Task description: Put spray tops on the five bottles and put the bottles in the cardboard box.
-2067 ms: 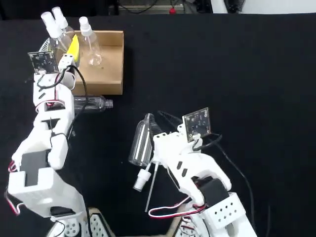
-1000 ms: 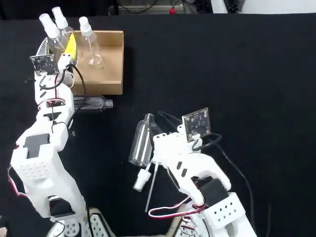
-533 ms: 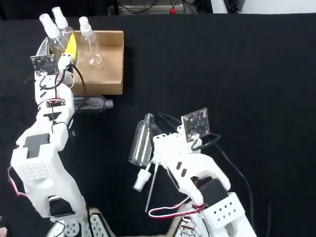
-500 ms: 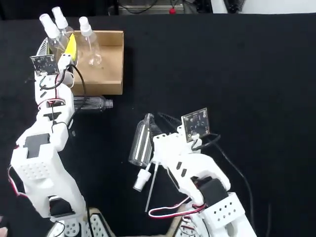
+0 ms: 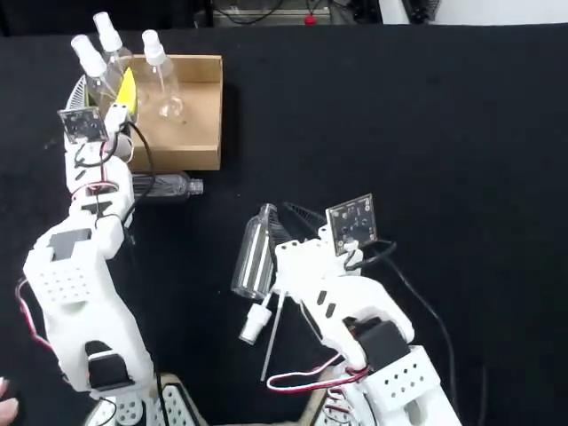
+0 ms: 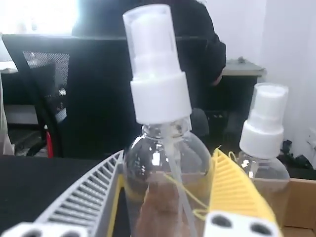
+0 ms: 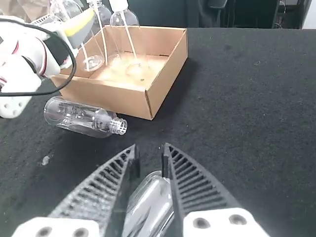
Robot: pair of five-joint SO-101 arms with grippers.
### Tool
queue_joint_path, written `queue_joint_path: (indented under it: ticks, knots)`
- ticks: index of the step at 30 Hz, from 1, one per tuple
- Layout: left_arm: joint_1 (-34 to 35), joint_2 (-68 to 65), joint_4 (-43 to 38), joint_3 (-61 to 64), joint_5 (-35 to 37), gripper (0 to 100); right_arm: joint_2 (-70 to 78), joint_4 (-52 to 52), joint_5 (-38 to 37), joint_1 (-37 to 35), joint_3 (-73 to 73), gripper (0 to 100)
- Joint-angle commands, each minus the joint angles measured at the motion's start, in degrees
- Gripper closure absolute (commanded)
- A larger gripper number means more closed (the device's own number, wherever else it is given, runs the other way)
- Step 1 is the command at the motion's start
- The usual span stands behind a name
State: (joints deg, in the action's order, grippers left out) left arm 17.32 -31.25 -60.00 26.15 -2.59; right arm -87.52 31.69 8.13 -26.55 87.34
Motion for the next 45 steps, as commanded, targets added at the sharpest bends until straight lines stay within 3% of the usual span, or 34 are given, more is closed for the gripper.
queue_joint_path:
  ticks: [1, 24, 35, 45]
  knots:
    - [0.48, -0.53, -2.37, -3.38, 0.62, 75, -1.01, -1.58, 0.53, 1.05, -0.48, 91.7]
    - [0.66, -12.4, -2.02, -15.08, 0.62, 75, -1.01, -1.58, 0.44, 1.05, -0.57, 91.7]
    - [1.63, -12.75, 3.25, -17.19, 1.14, 75, -1.01, -1.58, 0.35, 1.05, -0.57, 91.7]
    - [1.54, -12.75, 3.34, -17.8, 3.43, 75, -1.01, -1.67, 0.26, 1.05, -0.57, 91.7]
